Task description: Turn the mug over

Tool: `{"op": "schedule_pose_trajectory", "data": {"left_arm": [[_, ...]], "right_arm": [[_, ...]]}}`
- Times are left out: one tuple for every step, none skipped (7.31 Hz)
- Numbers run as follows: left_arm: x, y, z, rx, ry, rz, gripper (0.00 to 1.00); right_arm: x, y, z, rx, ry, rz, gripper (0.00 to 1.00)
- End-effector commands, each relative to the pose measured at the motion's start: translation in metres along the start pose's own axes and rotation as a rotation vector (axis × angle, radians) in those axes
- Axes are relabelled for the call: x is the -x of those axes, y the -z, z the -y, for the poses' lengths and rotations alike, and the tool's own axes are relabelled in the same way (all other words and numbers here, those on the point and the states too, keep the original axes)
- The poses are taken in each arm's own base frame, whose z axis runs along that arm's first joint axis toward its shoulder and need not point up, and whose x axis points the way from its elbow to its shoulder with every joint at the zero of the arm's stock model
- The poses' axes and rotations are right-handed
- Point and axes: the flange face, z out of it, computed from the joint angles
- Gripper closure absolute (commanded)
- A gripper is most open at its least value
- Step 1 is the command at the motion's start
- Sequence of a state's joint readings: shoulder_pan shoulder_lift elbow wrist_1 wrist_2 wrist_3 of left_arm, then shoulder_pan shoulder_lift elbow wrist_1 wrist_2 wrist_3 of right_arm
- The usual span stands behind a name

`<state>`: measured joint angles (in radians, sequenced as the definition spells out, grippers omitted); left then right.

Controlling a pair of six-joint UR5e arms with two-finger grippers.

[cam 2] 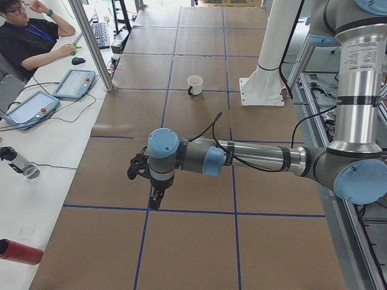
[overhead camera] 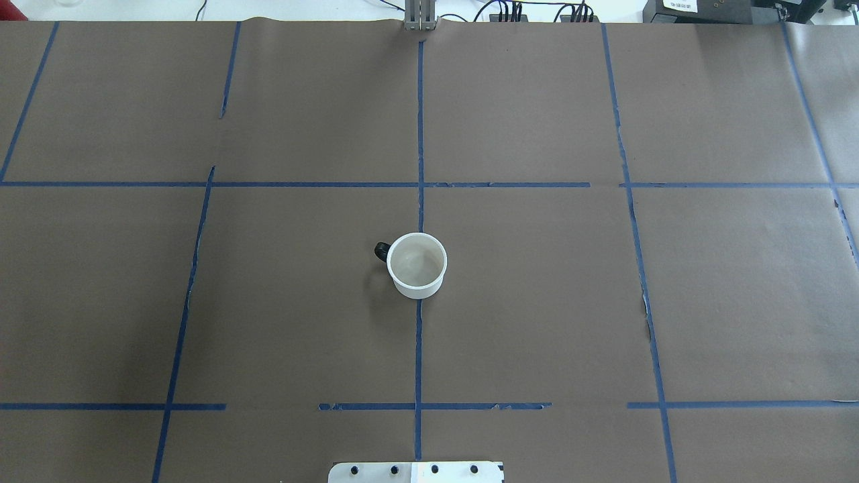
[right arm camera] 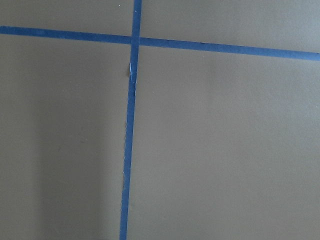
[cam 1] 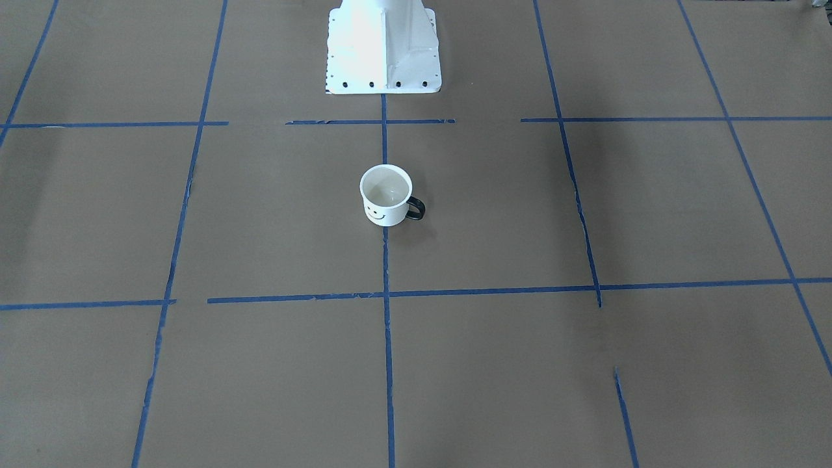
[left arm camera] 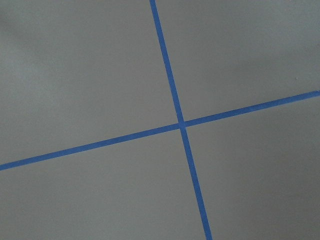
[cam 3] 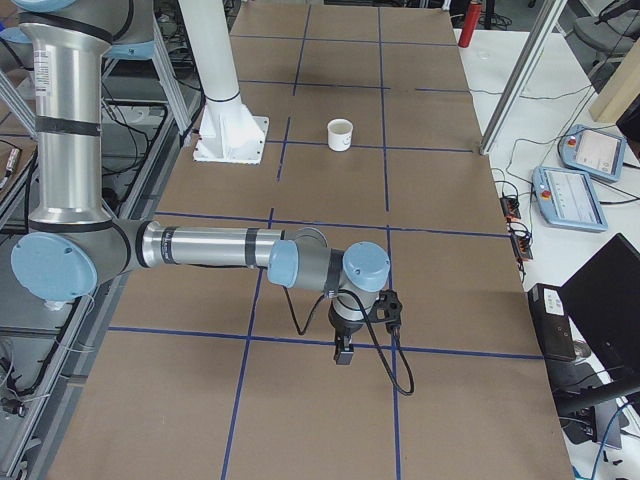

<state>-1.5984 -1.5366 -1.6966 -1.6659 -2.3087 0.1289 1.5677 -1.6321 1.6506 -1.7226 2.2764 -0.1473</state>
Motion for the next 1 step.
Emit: {"op": "schedule_pose_trajectory", "data": {"left_arm": [[-0.0005,0.0007,0.0012,-0.003,-0.002,0.000,0.00]], "right_arm": [[0.0000,0.0000,0.0000,0.000,0.000,0.000,0.00]]}}
